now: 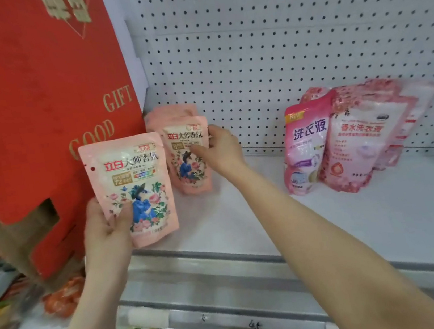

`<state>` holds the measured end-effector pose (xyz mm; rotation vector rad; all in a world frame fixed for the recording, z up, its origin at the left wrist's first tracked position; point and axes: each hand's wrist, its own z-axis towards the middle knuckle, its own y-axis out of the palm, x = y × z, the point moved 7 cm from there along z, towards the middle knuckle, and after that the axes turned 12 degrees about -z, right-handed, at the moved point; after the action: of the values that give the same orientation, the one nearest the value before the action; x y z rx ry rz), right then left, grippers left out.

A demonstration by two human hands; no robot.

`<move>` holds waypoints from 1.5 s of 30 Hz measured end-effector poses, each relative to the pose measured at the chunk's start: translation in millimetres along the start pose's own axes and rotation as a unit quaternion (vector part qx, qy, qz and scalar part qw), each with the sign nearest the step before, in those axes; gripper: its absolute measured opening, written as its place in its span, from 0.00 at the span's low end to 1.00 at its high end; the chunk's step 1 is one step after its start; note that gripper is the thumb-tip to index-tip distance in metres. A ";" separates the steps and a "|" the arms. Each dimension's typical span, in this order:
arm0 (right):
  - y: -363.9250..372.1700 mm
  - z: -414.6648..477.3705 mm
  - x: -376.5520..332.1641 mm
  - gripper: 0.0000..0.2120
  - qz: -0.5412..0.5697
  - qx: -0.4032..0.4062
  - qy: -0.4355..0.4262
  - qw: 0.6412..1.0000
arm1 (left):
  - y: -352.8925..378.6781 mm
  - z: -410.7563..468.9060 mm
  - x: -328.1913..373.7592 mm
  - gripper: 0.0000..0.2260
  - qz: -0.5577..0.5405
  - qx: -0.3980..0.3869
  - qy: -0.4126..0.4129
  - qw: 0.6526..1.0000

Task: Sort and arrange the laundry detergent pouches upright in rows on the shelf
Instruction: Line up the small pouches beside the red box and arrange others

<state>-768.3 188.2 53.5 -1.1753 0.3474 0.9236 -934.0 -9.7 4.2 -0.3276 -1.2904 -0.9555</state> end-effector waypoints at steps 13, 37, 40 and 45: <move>23.4 30.6 -5.2 0.17 0.007 -0.006 -0.011 1.000 | 2.5 35.1 -28.7 0.11 0.002 -0.018 -0.012 1.000; 18.5 30.4 -59.5 0.07 -0.150 -0.001 -0.191 0.970 | 53.9 60.1 -57.5 0.29 0.338 -0.136 0.154 0.919; 13.9 26.4 -62.9 0.09 -0.160 0.006 -0.207 0.965 | 50.3 62.4 -57.0 0.28 0.342 -0.137 0.145 0.918; -20.0 -0.3 -48.7 0.12 -0.167 0.073 -0.228 0.956 | 46.2 57.4 -52.9 0.25 0.351 -0.140 0.140 0.915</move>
<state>-782.1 165.1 98.7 -0.8199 -0.1537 0.8245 -935.9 79.1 -13.5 -0.7869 -0.6792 -0.5322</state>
